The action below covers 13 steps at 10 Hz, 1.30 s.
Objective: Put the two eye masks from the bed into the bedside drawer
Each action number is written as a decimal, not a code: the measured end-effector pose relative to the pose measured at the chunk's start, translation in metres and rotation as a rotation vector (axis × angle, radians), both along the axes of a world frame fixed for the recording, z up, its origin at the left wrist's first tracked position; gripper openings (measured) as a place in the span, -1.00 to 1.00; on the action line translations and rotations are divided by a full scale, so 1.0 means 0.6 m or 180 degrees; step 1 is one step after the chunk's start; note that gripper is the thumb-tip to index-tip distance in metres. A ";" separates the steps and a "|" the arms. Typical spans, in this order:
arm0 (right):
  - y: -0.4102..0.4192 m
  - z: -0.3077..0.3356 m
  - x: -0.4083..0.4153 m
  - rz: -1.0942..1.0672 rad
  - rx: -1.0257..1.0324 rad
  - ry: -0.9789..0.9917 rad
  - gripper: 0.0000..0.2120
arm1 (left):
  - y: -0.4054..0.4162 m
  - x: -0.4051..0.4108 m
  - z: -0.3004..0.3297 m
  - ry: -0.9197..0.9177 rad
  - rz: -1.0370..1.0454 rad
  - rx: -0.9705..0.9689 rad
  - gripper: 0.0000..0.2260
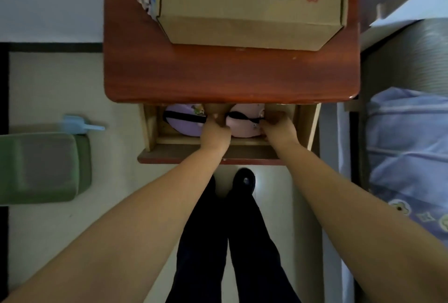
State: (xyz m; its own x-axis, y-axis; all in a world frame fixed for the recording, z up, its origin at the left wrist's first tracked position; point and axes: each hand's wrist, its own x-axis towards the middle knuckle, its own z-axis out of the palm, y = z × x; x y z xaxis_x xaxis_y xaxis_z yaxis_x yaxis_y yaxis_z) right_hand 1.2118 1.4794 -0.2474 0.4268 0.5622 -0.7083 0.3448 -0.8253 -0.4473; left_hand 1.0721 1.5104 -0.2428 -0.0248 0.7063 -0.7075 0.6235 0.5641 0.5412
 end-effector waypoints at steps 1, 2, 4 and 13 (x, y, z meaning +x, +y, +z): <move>-0.030 0.055 0.002 -0.0720 -0.0027 0.0711 -0.85 | -0.020 -0.028 0.045 -0.0547 0.1032 -0.0476 -0.75; -0.079 0.101 -0.006 -0.1411 -0.0720 0.1815 -0.81 | -0.054 -0.078 0.085 -0.0887 0.1715 -0.1471 -0.78; -0.138 0.089 0.000 -0.3394 -0.0442 0.2893 -0.62 | -0.074 -0.160 0.087 -0.1729 0.3301 -0.1906 -0.81; -0.011 0.214 0.005 -0.3021 0.0285 0.2652 -0.40 | 0.022 -0.144 0.168 -0.1584 0.2154 -0.1079 -0.50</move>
